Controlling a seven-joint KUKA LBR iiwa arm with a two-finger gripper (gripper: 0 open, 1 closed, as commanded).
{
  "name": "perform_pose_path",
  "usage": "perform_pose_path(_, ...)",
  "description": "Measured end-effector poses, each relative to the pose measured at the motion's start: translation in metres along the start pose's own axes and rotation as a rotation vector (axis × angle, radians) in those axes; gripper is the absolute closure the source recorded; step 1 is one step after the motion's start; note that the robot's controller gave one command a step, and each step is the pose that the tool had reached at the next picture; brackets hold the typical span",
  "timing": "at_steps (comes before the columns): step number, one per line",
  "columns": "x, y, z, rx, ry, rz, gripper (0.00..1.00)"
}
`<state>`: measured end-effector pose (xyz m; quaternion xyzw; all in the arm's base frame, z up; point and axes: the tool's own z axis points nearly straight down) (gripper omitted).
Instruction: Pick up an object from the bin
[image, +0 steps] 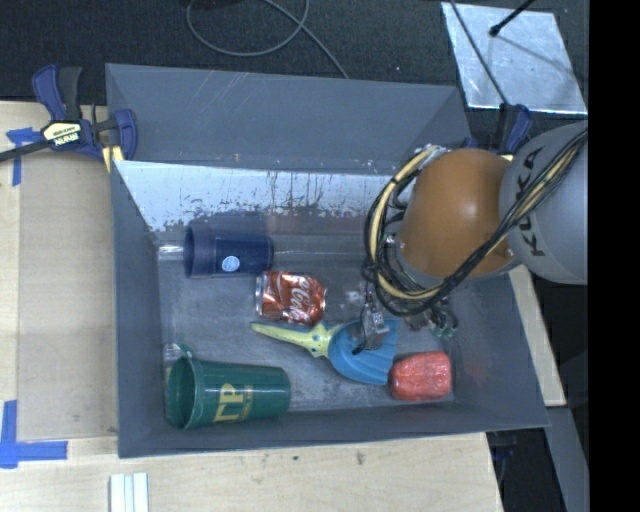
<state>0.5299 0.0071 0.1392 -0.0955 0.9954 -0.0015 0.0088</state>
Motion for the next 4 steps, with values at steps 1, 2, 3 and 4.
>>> perform_pose_path(1,0.002,-0.013,-0.061,0.0,0.003,0.017,0.0)
perform_pose_path(2,0.003,-0.012,-0.057,-0.002,0.01,0.016,0.0)
perform_pose_path(3,-0.009,-0.008,-0.032,0.001,0.001,-0.051,0.0)
perform_pose_path(4,-0.018,0.021,0.015,0.0,0.002,-0.053,0.0)
